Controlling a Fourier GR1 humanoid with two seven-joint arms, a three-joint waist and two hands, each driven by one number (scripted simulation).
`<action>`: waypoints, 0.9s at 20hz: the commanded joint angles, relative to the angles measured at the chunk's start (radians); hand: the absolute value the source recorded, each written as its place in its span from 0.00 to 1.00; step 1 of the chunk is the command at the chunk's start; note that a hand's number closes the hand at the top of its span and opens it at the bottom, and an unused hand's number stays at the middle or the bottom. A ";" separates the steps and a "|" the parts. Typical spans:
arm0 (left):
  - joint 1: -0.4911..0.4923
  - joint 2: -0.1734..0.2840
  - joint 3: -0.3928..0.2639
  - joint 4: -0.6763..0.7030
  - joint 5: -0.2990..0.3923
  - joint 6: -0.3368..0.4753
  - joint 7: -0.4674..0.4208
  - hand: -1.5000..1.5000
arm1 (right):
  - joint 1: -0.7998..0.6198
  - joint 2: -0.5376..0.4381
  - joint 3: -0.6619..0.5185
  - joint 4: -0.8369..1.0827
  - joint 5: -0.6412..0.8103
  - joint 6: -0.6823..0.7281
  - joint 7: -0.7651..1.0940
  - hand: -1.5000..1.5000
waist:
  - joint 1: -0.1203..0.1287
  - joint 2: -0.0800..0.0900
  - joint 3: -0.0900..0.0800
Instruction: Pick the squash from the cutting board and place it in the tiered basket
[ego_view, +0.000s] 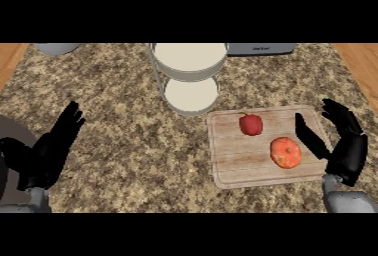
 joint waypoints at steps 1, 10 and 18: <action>-0.019 0.001 0.001 0.019 0.009 -0.028 -0.015 0.50 | 0.030 0.127 -0.003 0.024 0.181 -0.325 0.028 0.00 | 0.030 0.005 0.002; -0.015 0.010 0.006 -0.005 0.012 -0.033 0.018 0.50 | 0.180 -0.025 0.050 0.032 0.627 -0.124 0.427 0.00 | 0.030 0.001 -0.010; -0.037 0.003 -0.010 0.002 0.010 -0.048 0.014 0.50 | 0.153 -0.054 0.195 -0.024 0.685 0.360 0.810 0.00 | 0.072 0.007 -0.009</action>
